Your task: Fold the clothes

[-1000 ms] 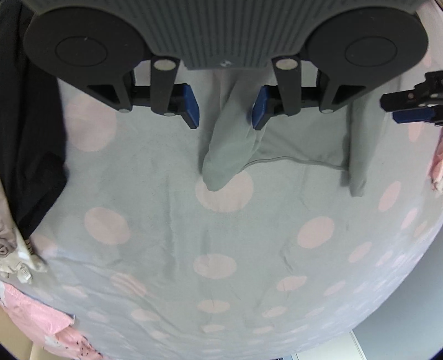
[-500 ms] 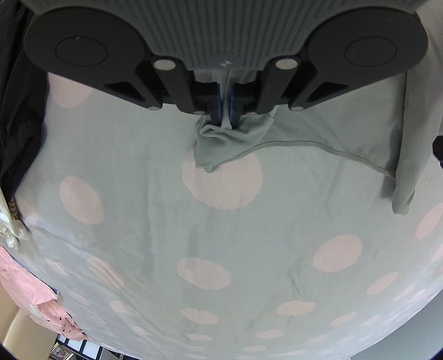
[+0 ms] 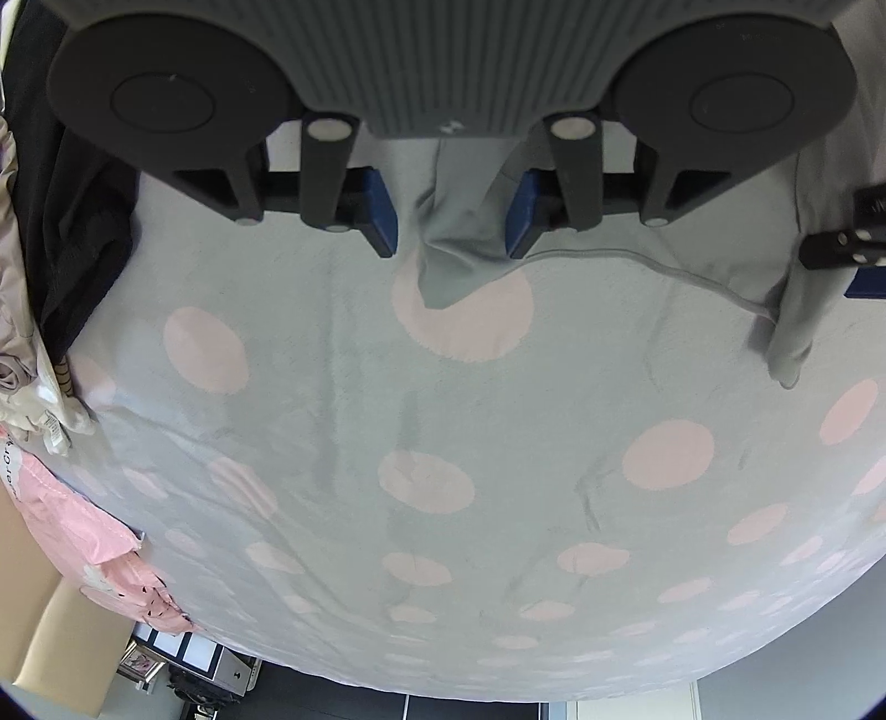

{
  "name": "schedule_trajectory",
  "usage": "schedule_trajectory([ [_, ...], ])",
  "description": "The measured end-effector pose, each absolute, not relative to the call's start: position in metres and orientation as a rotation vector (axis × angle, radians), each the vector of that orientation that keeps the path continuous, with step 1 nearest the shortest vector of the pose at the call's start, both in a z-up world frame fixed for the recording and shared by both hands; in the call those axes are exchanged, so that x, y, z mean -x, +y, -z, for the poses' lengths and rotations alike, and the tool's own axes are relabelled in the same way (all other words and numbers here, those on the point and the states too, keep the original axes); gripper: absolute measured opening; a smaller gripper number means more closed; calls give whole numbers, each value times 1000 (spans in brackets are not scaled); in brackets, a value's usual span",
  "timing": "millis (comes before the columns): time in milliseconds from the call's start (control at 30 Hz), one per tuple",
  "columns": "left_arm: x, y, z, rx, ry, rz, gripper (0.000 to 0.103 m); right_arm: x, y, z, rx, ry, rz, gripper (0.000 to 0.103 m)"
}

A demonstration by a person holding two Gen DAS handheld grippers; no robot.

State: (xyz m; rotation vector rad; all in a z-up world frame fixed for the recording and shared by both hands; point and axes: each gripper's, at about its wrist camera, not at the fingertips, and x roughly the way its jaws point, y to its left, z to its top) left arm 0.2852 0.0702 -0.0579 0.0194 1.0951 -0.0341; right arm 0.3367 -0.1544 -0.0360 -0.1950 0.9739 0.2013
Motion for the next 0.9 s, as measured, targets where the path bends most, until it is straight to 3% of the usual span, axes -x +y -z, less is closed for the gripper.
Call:
schedule_trajectory([
  [167, -288, 80, 56, -1, 1083, 23, 32, -343, -165, 31, 122, 981, -200, 47],
  [233, -292, 83, 58, 6, 1064, 32, 32, -345, -167, 34, 106, 1000, -205, 42],
  [300, -294, 86, 59, 18, 1051, 38, 29, -348, -169, 39, 96, 1025, -211, 5],
  [333, -296, 88, 60, 35, 1047, 44, 24, -349, -169, 43, 94, 1041, -213, 5],
  [467, -303, 90, 64, 47, 1020, 59, 15, -356, -170, 60, 70, 1069, -213, 5],
  [700, -316, 93, 73, 42, 987, 58, 16, -359, -170, 65, 64, 1017, -210, 7],
  [767, -317, 93, 68, 50, 959, 42, 21, -360, -171, 61, 46, 998, -192, 9],
  [833, -317, 95, 59, 84, 925, 37, 29, -359, -171, 53, 42, 966, -164, 23],
  [867, -316, 95, 53, 96, 905, 37, 35, -357, -171, 47, 47, 939, -151, 39],
  [900, -315, 95, 47, 98, 889, 37, 40, -355, -172, 41, 49, 915, -143, 44],
])
